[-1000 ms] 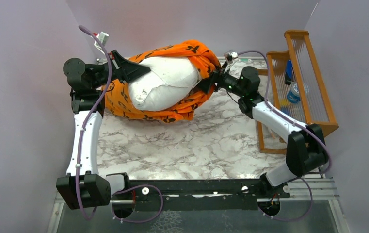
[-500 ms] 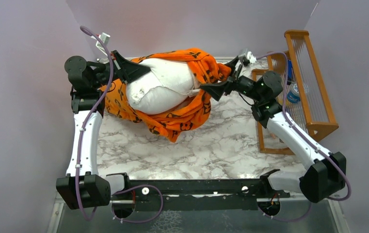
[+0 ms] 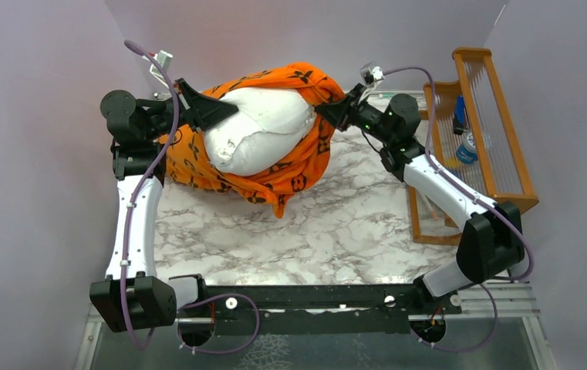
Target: Remove the pillowcase from the pillow
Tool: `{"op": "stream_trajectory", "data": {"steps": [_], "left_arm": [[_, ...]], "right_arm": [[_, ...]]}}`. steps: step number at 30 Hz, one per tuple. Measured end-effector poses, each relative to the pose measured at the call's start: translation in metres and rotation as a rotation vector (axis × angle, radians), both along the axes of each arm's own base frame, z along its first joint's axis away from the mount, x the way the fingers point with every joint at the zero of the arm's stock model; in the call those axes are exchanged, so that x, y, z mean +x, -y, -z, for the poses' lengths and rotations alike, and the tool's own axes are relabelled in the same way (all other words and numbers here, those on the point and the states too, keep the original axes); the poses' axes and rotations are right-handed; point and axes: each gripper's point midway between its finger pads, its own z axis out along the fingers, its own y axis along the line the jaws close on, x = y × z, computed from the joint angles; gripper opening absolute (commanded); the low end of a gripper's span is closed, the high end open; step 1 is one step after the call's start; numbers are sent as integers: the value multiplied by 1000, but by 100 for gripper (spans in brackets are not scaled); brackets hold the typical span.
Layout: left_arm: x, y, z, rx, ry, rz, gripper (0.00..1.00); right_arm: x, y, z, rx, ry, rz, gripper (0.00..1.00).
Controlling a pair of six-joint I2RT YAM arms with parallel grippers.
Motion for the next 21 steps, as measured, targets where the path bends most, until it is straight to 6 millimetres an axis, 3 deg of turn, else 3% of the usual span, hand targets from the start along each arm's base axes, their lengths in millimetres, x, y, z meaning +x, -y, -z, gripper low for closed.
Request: {"op": "stream_trajectory", "data": {"steps": [2,9,13,17,21], "left_arm": [[-1,0,0,0,4,5,0],[-10,1,0,6,24,16,0],[-18,2,-4,13,51,25,0],[-24,5,-7,19,76,40,0],[-26,5,-9,20,84,43,0]], "right_arm": [[10,1,-5,7,8,34,1],[35,3,-29,-2,54,106,1],[46,21,-45,6,76,145,1],[57,37,-54,7,76,168,6],[72,33,-60,6,61,146,11]]}}
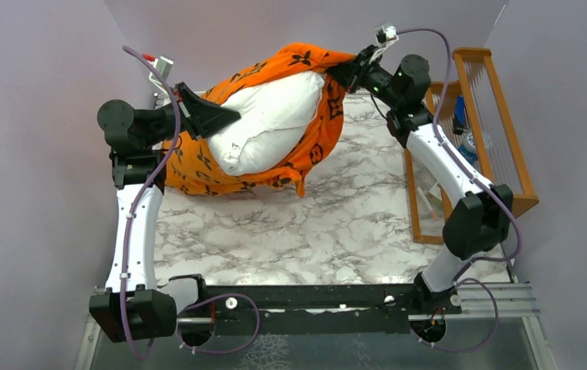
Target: Remove the pillowcase from the pillow
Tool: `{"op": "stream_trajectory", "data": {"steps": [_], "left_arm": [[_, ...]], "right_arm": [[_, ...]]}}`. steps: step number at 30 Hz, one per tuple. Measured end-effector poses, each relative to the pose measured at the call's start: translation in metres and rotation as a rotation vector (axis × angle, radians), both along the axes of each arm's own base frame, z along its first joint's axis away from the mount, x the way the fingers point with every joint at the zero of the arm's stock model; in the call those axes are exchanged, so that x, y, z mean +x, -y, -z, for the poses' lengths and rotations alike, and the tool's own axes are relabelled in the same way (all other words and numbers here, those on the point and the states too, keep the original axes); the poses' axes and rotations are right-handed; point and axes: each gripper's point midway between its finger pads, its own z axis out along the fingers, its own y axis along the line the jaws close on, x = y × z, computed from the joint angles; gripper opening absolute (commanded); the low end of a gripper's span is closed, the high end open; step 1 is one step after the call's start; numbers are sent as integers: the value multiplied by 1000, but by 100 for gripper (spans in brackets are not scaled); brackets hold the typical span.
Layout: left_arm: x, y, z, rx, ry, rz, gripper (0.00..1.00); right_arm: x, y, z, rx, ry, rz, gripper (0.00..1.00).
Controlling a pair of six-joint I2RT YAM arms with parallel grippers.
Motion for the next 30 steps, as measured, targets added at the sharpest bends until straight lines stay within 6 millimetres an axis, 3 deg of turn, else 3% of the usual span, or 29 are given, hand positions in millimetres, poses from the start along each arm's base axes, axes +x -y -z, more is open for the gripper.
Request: {"op": "stream_trajectory", "data": {"steps": [5,8,12,16,20,22,27,28,30], "left_arm": [[-5,7,-1,1,6,25,0],[-8,15,-1,-3,4,45,0],[-21,43,-3,-14,10,121,0],[-43,76,-5,-22,34,222,0],[-51,85,-9,-18,83,251,0],[-47,85,-12,-21,107,225,0],[-21,82,-12,-15,171,86,0],[-16,81,-12,-9,178,59,0],[-9,80,-8,6,193,19,0]], "right_arm": [[30,-18,14,3,-47,-59,16],[47,-32,37,2,-115,-126,17],[64,-48,78,-12,-219,-179,19],[52,-77,120,-67,-303,-215,20],[27,-111,150,-104,-348,-250,23],[13,-120,177,-122,-396,-258,35],[1,-110,232,-190,-481,-181,94],[1,-104,235,-196,-491,-152,99],[2,-89,237,-230,-478,-72,100]]}}
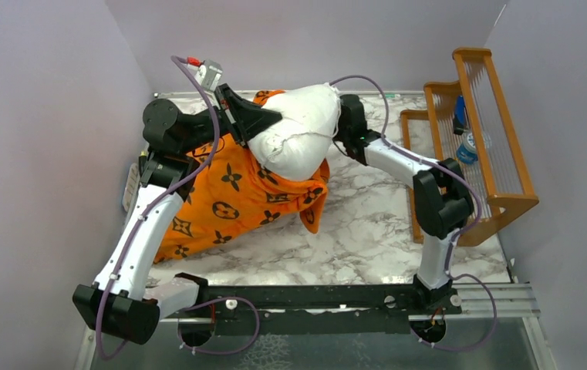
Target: Remove the pillowcase from the pillow
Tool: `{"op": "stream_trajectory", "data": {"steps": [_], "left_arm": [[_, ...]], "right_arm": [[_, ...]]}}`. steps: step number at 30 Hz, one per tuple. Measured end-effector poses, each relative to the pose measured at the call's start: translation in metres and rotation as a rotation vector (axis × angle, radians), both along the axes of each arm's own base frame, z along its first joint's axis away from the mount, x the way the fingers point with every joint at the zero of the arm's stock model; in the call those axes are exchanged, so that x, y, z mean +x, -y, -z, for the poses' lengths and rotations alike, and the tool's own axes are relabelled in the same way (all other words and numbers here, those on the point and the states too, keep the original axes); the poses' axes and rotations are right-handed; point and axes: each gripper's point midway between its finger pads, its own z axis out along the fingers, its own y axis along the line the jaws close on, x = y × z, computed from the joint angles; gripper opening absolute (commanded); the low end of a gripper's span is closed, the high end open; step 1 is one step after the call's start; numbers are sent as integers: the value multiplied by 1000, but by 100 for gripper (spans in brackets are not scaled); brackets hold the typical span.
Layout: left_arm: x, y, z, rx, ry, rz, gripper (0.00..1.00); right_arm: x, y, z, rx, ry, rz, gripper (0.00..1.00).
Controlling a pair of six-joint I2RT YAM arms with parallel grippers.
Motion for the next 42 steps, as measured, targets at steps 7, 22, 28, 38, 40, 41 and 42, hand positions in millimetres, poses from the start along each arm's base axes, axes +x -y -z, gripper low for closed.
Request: {"op": "stream_trajectory", "data": {"steps": [7,22,28,38,40,41,42], "left_arm": [[25,1,9,54,93,-86,0],[67,-18,32,81,170,-330,0],[96,-40,46,59,96,-534,0],[125,-53,66,68,27,-654,0],[127,-49,78,84,13,-646,0],[126,-45,83,95,9,-639,0],[126,-41,90,110,6,-631,0]], "right_arm": [[10,74,-81,-85,165,336,100],[-41,175,-179,31,135,785,100],[-60,154,-143,88,8,588,100],[-112,148,-164,269,19,473,100],[-118,149,-196,363,60,464,100],[-119,146,-208,409,62,455,100],[-119,142,-217,455,48,440,100]]}}
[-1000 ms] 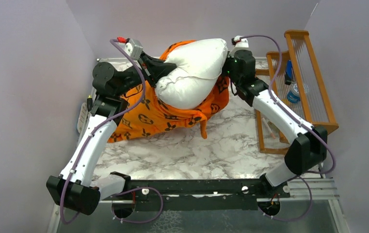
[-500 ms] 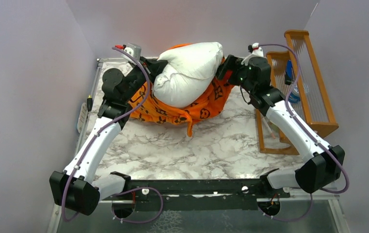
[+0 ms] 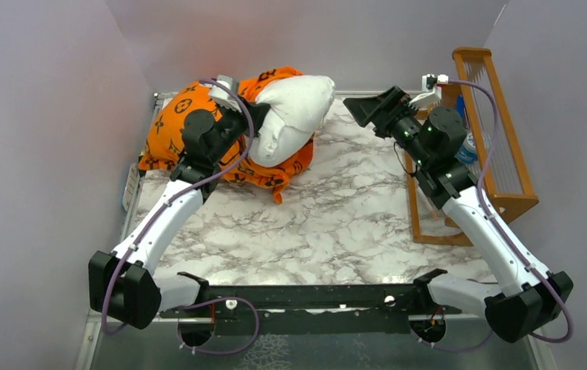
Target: Remove the pillowcase from the pillow
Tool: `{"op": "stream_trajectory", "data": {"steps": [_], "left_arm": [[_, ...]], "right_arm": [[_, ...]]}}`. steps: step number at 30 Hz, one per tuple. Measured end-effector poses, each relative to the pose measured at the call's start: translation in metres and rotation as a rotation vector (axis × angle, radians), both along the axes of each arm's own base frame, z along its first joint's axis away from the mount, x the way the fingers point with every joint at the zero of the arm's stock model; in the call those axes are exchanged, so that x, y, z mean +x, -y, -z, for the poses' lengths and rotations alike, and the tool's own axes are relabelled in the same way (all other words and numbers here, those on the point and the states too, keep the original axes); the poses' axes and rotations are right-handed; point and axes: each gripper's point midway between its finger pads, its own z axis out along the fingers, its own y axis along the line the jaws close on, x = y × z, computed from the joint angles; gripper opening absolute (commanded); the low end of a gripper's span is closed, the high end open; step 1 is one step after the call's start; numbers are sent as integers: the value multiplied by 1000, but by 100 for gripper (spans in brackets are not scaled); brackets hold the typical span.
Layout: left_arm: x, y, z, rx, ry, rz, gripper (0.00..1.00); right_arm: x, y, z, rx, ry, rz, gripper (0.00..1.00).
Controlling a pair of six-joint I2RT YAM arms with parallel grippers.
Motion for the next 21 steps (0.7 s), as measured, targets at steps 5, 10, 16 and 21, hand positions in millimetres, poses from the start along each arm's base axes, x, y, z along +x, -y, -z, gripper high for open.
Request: {"op": "stream_trajectory", "data": {"steps": [5,10,16,21], "left_arm": [[-6,27,29,69,-30,46,0],[-10,36,33,107,-13,45,0],[-7,38,30,125,21,16,0],[-7,51,35,130,23,30,0]], "right_arm": [[13,-36,14,202,-164,-128,100],[16,-63,78,347,-481,-170,100],[-10,-71,64,533,-598,-212,100],[-18,-84,50,649,-624,-265,100]]}}
